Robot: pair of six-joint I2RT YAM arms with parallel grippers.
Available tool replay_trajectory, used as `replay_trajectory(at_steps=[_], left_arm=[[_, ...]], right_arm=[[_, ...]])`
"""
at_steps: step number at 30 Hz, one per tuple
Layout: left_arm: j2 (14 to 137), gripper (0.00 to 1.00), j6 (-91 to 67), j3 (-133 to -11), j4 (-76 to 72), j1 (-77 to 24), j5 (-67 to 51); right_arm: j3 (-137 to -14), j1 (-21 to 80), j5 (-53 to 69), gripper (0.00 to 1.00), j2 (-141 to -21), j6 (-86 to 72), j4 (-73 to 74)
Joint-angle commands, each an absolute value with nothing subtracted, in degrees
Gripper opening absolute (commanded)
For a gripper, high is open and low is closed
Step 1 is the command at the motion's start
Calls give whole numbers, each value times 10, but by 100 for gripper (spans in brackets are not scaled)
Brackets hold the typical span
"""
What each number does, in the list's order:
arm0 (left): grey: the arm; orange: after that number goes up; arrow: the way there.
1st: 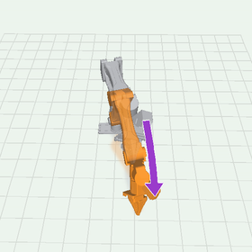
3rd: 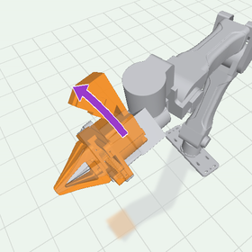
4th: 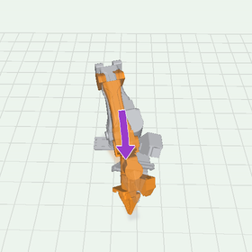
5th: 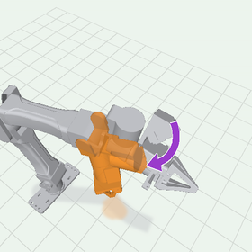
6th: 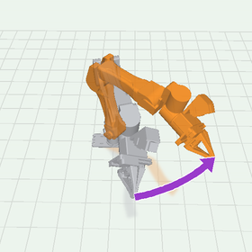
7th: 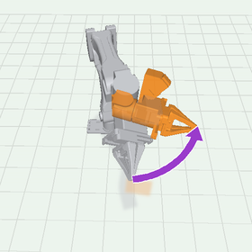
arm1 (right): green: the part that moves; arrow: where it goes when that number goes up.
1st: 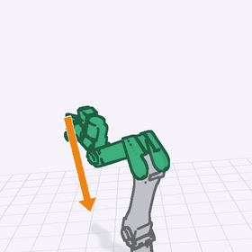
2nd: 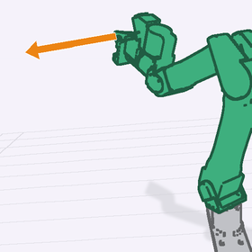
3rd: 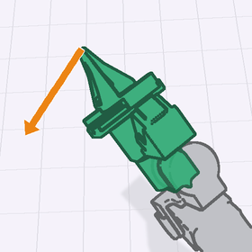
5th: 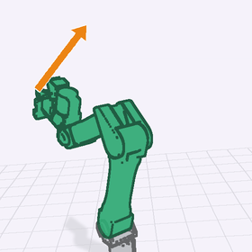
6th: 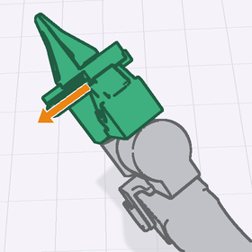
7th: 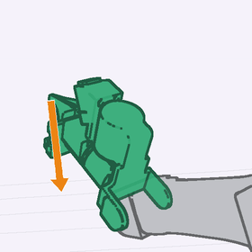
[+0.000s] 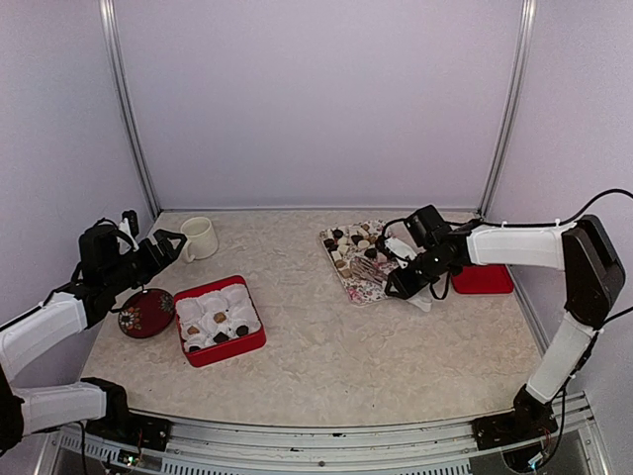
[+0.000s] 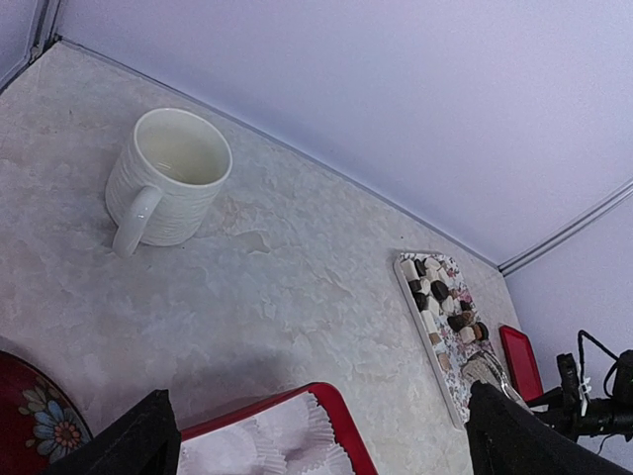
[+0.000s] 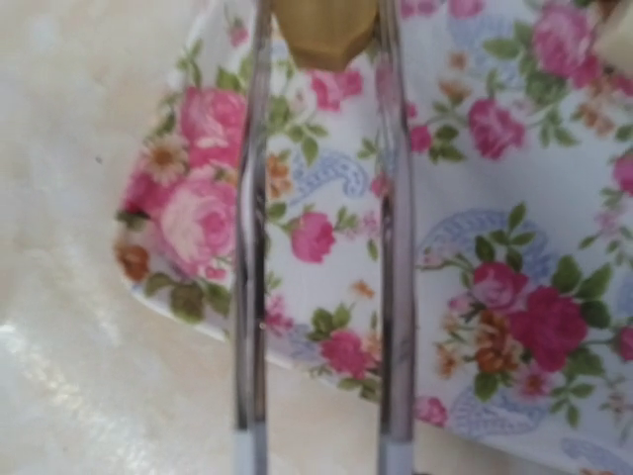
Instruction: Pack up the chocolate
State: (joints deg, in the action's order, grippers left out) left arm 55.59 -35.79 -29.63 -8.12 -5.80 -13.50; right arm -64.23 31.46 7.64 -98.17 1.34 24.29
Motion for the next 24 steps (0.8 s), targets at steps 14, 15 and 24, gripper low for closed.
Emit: replay_trajectory(at_steps=[14,15,24], left_arm=[[552,99,-359,-304,-98,-54,-137],[551,99,-359,-303,-98,-55,-137],[544,99,-358,-300,-96,-54,-135]], right_arm=[[-817,434,146,27,-976,44,286],[-829,447,149,27,-986,44,286],[-924,536,153,27,-1091,47,296]])
